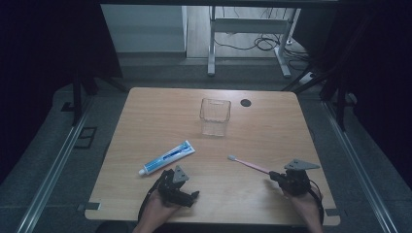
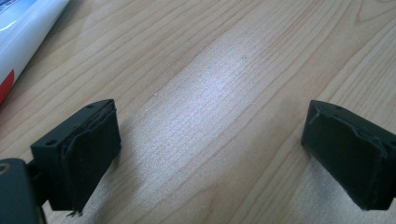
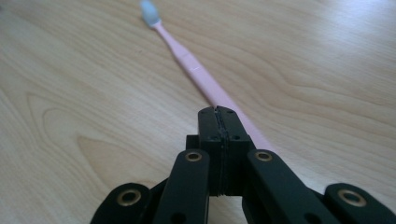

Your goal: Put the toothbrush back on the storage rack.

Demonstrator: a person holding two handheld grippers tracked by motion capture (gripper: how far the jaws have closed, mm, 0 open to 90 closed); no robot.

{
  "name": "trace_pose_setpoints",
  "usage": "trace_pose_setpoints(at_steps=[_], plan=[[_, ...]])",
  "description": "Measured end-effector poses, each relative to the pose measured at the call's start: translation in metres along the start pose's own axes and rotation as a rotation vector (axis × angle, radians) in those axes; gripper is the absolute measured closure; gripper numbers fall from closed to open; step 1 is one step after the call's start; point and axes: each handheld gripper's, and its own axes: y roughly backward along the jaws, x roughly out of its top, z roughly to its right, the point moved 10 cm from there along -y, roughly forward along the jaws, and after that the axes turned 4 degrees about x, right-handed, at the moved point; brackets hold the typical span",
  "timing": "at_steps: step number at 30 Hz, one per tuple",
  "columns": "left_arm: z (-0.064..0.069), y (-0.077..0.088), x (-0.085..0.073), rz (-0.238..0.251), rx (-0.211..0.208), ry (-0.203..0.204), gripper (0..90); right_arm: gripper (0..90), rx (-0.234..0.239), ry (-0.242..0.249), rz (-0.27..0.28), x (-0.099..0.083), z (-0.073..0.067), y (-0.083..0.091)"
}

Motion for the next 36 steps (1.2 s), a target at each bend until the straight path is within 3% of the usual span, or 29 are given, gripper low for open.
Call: trace_pose_setpoints(at_steps=[6, 18, 28, 36], plan=[[0.0, 0.0, 0.0, 0.0, 0.001, 0.001, 4.6, 89.0, -0.036, -0.036, 0.023, 0.0, 0.017, 0.003], [0.0, 0.0, 0.0, 0.0, 0.001, -0.001, 4.7, 88.9, -0.063, -0.059, -0.002, -0.003, 0.033, 0.001], [0.0, 0.0, 0.0, 0.0, 0.001, 0.0, 4.7, 88.9, -0.081, -0.082, -0.017, -0.009, 0.041, -0.002], [0.0, 0.0, 0.0, 0.0, 0.0, 0.0, 4.7, 88.7, -0.059, -0.075, -0.039, -0.014, 0.034, -0.006]])
